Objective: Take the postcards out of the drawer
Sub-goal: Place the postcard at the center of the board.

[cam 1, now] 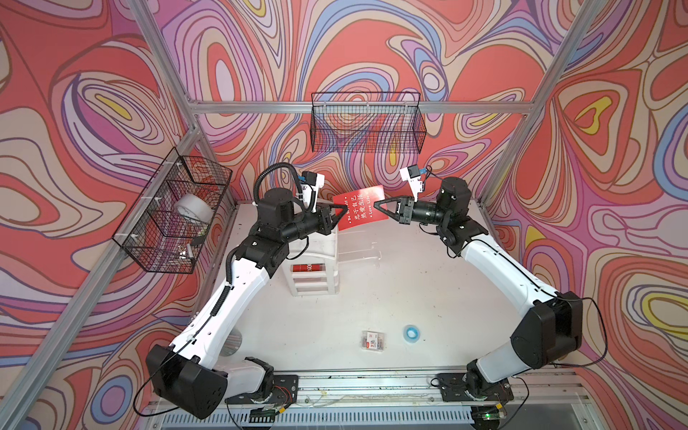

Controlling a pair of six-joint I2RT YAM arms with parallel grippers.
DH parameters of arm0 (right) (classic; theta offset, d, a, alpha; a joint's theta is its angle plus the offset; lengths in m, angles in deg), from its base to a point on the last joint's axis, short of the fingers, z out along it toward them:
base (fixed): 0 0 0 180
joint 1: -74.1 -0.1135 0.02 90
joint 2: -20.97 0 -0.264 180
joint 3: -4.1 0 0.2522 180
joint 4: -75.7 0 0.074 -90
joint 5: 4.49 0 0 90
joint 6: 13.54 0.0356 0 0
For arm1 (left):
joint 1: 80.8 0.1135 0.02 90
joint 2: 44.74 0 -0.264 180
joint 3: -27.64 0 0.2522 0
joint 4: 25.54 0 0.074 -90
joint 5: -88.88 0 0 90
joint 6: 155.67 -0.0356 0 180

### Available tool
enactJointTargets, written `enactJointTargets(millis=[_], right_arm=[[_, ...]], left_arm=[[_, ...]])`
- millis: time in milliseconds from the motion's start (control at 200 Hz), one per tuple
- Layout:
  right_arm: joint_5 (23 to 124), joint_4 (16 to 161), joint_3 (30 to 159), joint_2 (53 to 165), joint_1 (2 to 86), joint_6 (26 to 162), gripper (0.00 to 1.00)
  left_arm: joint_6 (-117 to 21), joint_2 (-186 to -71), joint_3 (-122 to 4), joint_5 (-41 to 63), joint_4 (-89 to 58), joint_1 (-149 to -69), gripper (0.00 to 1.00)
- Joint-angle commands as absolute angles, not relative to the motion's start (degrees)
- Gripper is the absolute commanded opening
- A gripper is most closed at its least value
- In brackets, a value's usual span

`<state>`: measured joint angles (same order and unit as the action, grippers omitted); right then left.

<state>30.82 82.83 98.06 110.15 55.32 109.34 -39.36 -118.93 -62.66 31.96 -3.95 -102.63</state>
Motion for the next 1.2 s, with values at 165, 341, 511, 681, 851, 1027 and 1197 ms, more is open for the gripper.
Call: enactJointTargets(millis=[165, 341, 511, 681, 851, 1027, 1197], right_arm=[[34.3, 90.5, 103.9, 110.1, 56.5, 105.2, 0.06], [35.1, 94.1, 105.2, 109.5, 61.5, 104.5, 0.05], [35.7, 99.0, 106.0, 110.5, 67.9, 102.7, 0.05], [38.5, 104.3, 105.5, 113.3, 73.6, 100.7, 0.04], [41.1, 105.6, 102.2, 117.1, 74.5, 98.5, 0.04], [44.4, 104.5, 99.0, 122.0, 74.5, 98.2, 0.03], [43.7, 99.1, 95.4, 126.9, 74.5, 100.7, 0.03]], left_arm=[[-42.7, -117.0, -64.3, 22.7, 2.8, -103.0, 0.3], [-44.9, -114.5, -65.0, 13.2, 10.9, -103.0, 0.32], [-48.4, -110.9, -64.5, 5.3, 16.2, -102.9, 0.34], [-50.6, -108.5, -64.5, -0.7, 22.0, -101.9, 0.34], [-50.9, -106.8, -63.9, -1.6, 25.2, -99.1, 0.34], [-50.0, -104.9, -62.4, -1.2, 26.3, -94.9, 0.34], [-49.9, -104.2, -61.6, -2.8, 27.4, -93.1, 0.34]])
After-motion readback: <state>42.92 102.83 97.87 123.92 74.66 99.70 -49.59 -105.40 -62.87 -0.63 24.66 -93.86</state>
